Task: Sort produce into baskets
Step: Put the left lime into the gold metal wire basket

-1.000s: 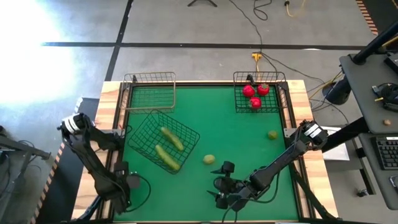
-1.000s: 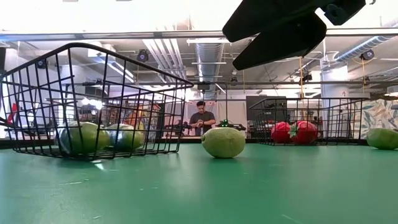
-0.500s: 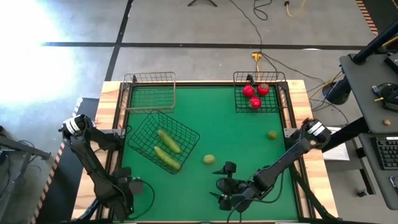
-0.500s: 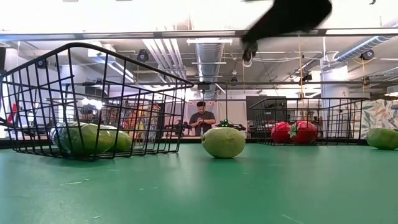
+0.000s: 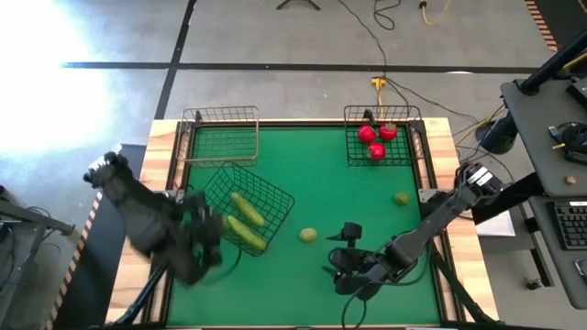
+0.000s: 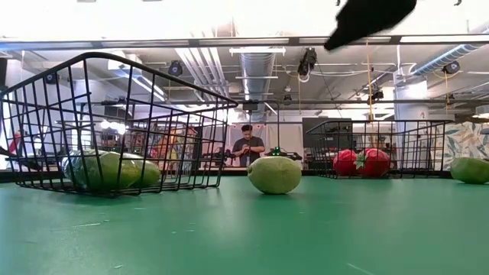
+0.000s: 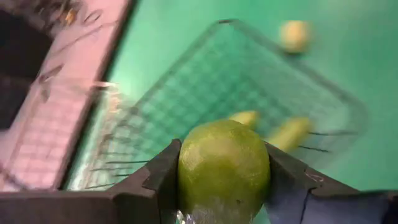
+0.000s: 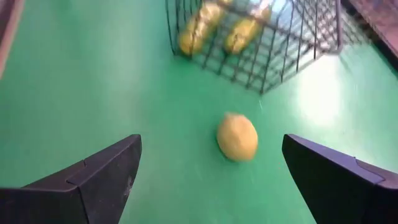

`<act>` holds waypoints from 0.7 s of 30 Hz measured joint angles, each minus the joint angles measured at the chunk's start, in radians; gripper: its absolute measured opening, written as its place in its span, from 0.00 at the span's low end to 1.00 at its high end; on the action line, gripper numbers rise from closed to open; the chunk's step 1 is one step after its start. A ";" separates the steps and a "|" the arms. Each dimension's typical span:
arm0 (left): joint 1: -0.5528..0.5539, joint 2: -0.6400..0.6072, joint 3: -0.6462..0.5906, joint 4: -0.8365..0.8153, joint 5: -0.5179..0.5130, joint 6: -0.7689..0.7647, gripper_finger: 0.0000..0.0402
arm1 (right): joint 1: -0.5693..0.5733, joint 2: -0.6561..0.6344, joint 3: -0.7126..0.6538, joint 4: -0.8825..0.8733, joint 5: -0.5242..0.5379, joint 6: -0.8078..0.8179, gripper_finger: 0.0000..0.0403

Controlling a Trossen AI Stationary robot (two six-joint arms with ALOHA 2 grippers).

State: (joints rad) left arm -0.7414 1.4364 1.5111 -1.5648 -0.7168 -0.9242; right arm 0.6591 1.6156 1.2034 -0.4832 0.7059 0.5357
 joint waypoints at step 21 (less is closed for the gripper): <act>1.826 -0.165 -0.368 0.562 0.775 0.675 0.38 | -0.098 0.044 -0.139 0.163 -0.083 -0.106 0.95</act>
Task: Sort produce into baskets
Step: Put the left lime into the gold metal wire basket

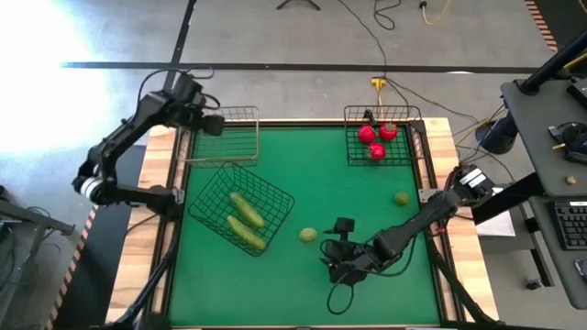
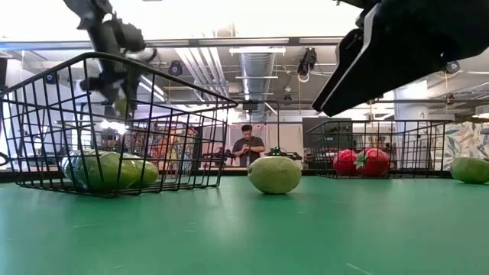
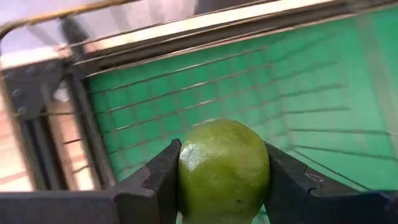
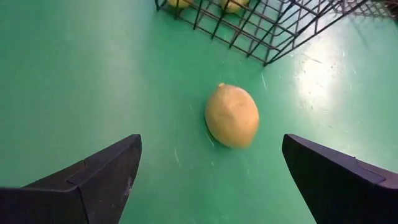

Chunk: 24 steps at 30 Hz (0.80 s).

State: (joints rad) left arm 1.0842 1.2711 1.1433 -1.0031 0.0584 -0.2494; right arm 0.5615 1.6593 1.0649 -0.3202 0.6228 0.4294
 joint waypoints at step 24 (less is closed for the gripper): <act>-0.074 0.368 -0.073 0.237 -0.163 -0.014 0.42 | -0.117 -0.076 0.002 -0.178 0.011 -0.090 0.95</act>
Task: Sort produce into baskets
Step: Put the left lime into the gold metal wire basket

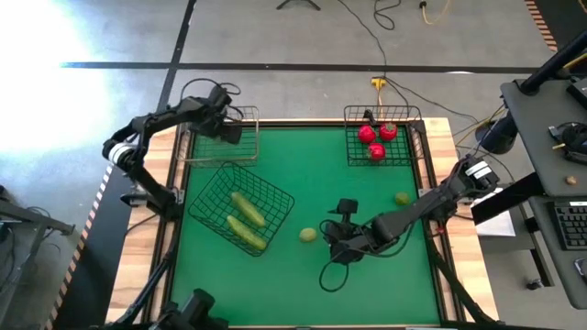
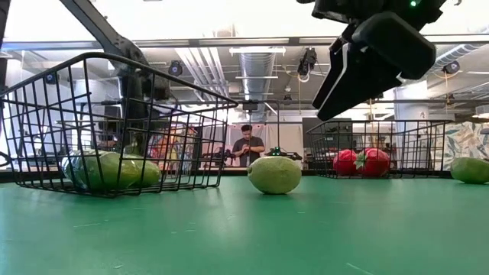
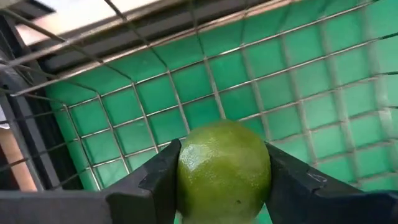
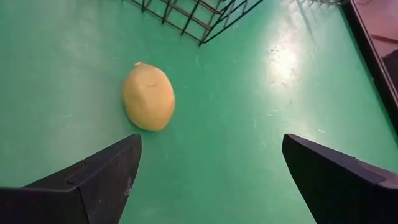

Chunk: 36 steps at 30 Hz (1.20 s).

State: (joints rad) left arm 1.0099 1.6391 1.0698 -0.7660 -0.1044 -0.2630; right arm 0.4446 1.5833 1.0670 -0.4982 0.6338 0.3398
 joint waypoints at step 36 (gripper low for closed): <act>-0.375 -0.416 -0.020 0.072 0.049 -0.084 0.62 | -0.151 0.162 -0.069 0.430 -0.347 -0.198 0.94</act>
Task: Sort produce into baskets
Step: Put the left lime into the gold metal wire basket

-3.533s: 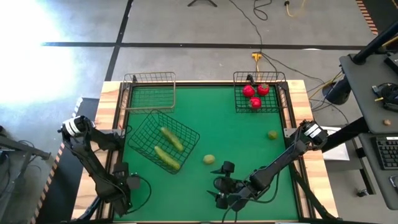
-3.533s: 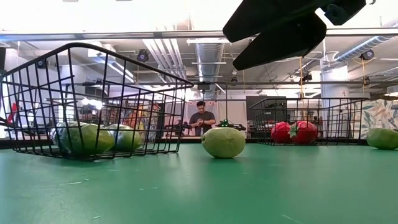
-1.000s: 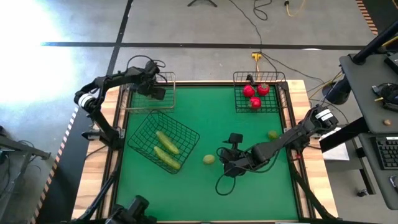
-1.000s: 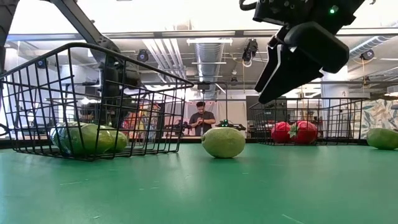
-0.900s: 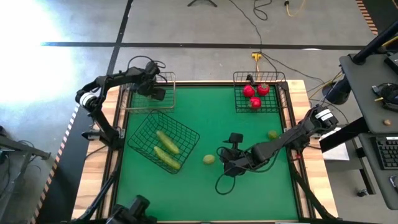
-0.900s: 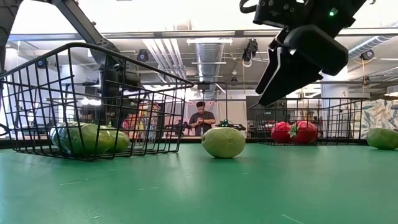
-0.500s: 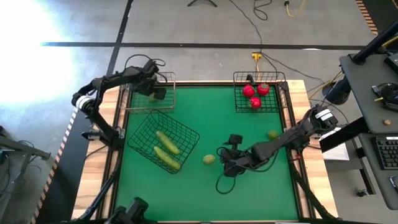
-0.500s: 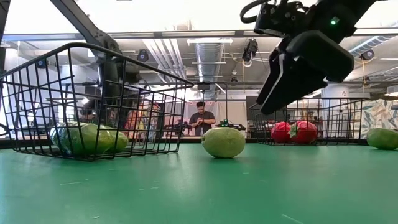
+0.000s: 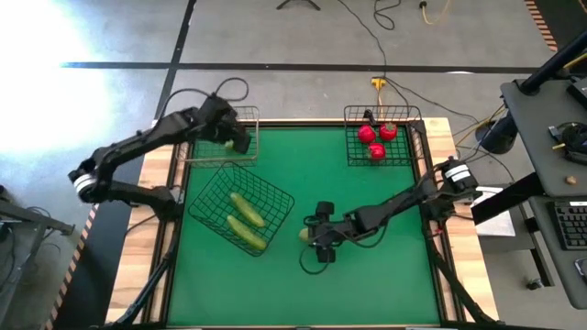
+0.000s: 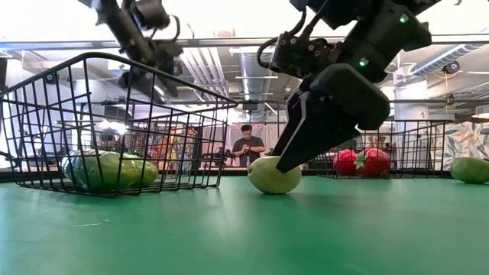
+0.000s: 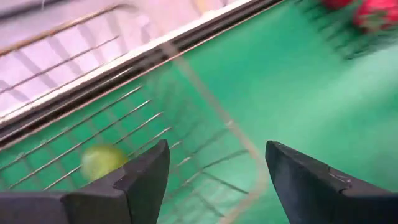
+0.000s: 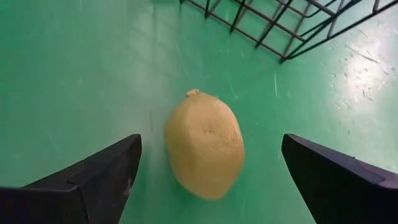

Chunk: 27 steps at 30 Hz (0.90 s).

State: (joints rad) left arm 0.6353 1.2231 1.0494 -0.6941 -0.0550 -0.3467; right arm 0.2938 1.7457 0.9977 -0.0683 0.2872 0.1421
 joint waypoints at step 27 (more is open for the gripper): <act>-0.384 -0.145 -0.267 0.620 -0.107 0.084 0.62 | -0.239 -0.100 0.126 -0.337 0.219 -0.127 0.37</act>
State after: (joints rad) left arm 0.2516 1.0781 0.7821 -0.0744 -0.1622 -0.2629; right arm 0.0543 1.6452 1.1233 -0.4055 0.5067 0.0148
